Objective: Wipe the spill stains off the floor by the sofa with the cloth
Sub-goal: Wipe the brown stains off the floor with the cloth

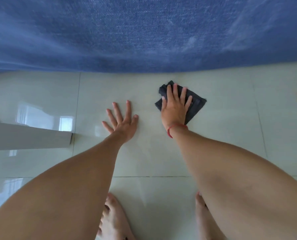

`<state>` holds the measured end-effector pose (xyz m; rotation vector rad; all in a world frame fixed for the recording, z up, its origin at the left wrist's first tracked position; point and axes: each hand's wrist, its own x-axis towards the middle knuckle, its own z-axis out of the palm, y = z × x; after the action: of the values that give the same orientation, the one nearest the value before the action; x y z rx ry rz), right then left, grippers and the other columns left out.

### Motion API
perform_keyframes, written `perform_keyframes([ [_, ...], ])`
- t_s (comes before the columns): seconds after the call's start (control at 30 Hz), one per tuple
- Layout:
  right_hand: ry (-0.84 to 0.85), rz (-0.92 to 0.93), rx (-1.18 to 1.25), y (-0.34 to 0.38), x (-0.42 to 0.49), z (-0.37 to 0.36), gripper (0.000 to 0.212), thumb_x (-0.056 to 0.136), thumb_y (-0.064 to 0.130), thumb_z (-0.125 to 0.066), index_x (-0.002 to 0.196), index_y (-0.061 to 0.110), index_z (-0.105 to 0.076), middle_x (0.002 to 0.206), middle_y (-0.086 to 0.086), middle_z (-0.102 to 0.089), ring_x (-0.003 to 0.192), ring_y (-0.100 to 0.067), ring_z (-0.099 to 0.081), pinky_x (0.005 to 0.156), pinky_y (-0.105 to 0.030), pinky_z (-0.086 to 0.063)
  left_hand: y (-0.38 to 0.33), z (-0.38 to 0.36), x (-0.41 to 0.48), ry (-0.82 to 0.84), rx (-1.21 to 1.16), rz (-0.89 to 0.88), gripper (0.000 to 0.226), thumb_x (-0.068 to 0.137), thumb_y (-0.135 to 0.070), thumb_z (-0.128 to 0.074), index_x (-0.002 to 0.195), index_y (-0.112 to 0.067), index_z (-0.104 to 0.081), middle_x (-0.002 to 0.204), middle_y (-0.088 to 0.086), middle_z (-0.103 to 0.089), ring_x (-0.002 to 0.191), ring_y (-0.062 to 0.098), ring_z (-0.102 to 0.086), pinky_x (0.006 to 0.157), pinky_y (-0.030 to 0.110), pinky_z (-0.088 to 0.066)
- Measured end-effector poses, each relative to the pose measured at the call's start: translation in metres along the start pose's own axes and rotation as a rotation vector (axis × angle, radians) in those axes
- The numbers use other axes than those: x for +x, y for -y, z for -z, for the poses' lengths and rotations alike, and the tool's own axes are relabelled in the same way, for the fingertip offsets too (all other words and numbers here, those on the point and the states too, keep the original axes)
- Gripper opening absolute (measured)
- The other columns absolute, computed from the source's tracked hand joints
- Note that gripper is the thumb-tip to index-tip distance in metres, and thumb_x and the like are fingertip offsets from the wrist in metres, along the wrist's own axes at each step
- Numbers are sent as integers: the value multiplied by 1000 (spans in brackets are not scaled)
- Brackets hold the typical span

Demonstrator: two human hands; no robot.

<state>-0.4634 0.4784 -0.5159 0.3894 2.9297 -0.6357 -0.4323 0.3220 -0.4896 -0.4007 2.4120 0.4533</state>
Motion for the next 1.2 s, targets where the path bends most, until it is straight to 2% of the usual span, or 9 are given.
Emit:
perform_keyframes([
  [0.17, 120, 397, -66, 4, -45, -8, 48, 94, 36, -33, 135, 20, -51, 145, 2, -49, 138, -29, -39, 112, -44, -11, 3, 13, 0, 43, -67, -9, 56, 102, -36, -16, 149, -46, 12, 159, -5, 28, 147, 23, 27, 117, 51, 14],
  [0.27, 147, 517, -171, -34, -63, 3, 46, 93, 36, -35, 131, 21, -55, 140, 4, -55, 131, -25, -50, 109, -39, -18, 17, 21, -4, -25, -103, -45, 56, 102, -37, -16, 152, -41, 10, 161, -4, 23, 147, 20, 25, 119, 46, 14],
  [0.37, 58, 380, -250, -68, -58, 20, 48, 93, 38, -32, 132, 20, -54, 140, 2, -55, 130, -25, -51, 109, -39, -21, 42, 27, -3, -94, -48, 13, 57, 102, -41, -17, 152, -42, 10, 161, -3, 24, 148, 19, 25, 120, 45, 13],
  [0.53, -2, -48, -156, -47, -28, 17, 48, 101, 33, -34, 147, 21, -30, 158, 0, -25, 147, -29, -16, 117, -51, -9, 63, 16, -2, -55, -65, 90, 58, 100, -46, -16, 150, -44, 14, 159, -4, 28, 147, 20, 26, 119, 47, 14],
  [0.6, -35, -122, -84, -16, -21, 6, 48, 102, 32, -32, 149, 21, -26, 160, 2, -18, 148, -29, -9, 117, -53, -3, 62, 15, 1, -50, -70, 81, 58, 100, -46, -15, 149, -45, 14, 159, -4, 29, 146, 21, 28, 118, 49, 15],
  [0.83, 141, 323, -81, 88, -35, -39, 47, 101, 33, -34, 146, 21, -33, 157, 5, -27, 147, -26, -15, 118, -50, -4, 64, 21, 0, 1, -111, 57, 57, 101, -43, -16, 149, -45, 16, 157, -5, 34, 144, 21, 33, 115, 49, 19],
  [1.0, 188, 586, -135, 38, -70, -29, 47, 95, 36, -32, 135, 20, -52, 143, 5, -51, 136, -25, -44, 113, -41, -17, 65, 25, -3, -15, -191, 48, 56, 101, -44, -16, 150, -44, 13, 158, -4, 32, 144, 21, 33, 117, 48, 19],
  [1.1, 207, 525, -188, -7, -82, -12, 48, 95, 37, -31, 135, 21, -51, 143, 6, -51, 135, -22, -45, 112, -39, -17, 59, 19, -6, -97, -124, 29, 60, 100, -50, -16, 151, -41, 13, 158, 3, 30, 145, 21, 30, 117, 49, 18],
  [1.2, 129, 269, -198, -58, -86, 10, 54, 94, 42, -24, 141, 22, -43, 149, 5, -43, 140, -22, -37, 115, -39, -14, 57, 15, -6, -82, -85, 20, 62, 99, -51, -18, 151, -41, 15, 158, 5, 31, 146, 21, 29, 117, 50, 17],
])
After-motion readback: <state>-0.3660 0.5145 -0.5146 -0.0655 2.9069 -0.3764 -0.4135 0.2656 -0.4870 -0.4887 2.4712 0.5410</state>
